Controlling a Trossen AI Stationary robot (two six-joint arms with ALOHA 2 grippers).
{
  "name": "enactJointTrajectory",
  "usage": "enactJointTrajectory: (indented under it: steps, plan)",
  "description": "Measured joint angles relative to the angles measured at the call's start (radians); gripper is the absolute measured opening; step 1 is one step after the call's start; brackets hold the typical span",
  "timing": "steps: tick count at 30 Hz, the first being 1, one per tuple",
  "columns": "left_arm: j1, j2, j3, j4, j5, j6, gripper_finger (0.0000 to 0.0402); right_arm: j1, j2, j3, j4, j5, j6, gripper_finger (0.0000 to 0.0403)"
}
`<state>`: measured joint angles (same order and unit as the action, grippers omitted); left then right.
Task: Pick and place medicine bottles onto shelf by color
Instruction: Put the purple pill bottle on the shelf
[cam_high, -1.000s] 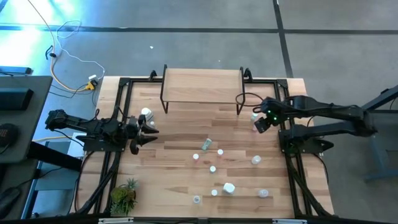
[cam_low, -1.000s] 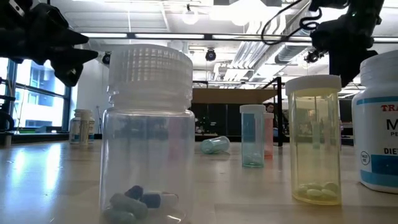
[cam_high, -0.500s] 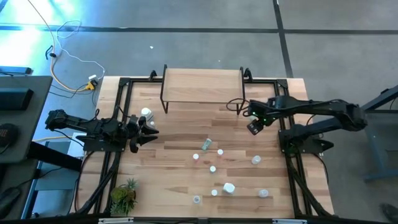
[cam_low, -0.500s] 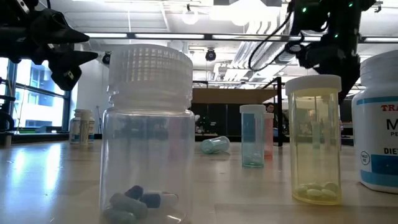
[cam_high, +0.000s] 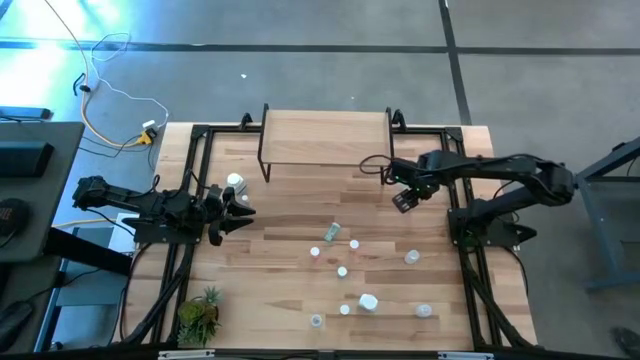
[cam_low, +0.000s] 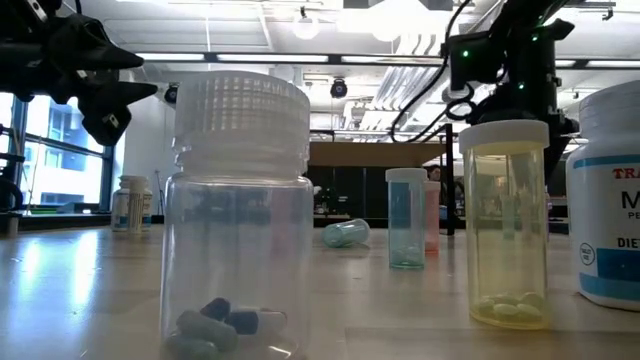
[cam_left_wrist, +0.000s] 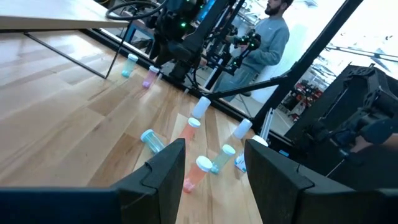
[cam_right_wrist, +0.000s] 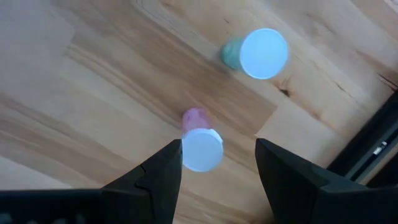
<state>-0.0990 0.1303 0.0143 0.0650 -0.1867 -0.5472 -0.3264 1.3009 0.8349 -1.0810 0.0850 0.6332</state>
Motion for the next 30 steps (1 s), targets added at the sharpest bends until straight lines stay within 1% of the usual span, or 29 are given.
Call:
enactJointTrajectory:
  steps: [7, 13, 20, 23, 27, 30]
  plan:
    - [0.000, 0.000, 0.000, 0.000, 0.000, 0.000, 0.0157, -0.001, 0.052, 0.000, 0.007, -0.029, -0.005, 0.0194]
    - [0.000, 0.000, 0.000, 0.000, 0.000, 0.000, 0.0157, -0.001, 0.097, 0.000, 0.007, -0.033, -0.013, 0.0194]
    - [0.000, 0.000, 0.000, 0.000, 0.000, 0.000, 0.0157, -0.001, 0.115, 0.000, 0.014, -0.035, -0.017, 0.0193]
    - [0.000, 0.000, 0.000, 0.000, 0.000, 0.000, 0.0157, -0.001, 0.115, 0.000, 0.016, -0.036, -0.016, 0.0175]
    - [0.000, 0.000, 0.000, 0.000, 0.000, 0.000, 0.0157, -0.001, 0.115, 0.000, 0.017, -0.036, -0.024, 0.0130]
    - [0.000, 0.000, 0.000, 0.000, 0.000, 0.000, 0.0157, -0.001, 0.114, 0.000, 0.016, -0.036, -0.031, 0.0105]
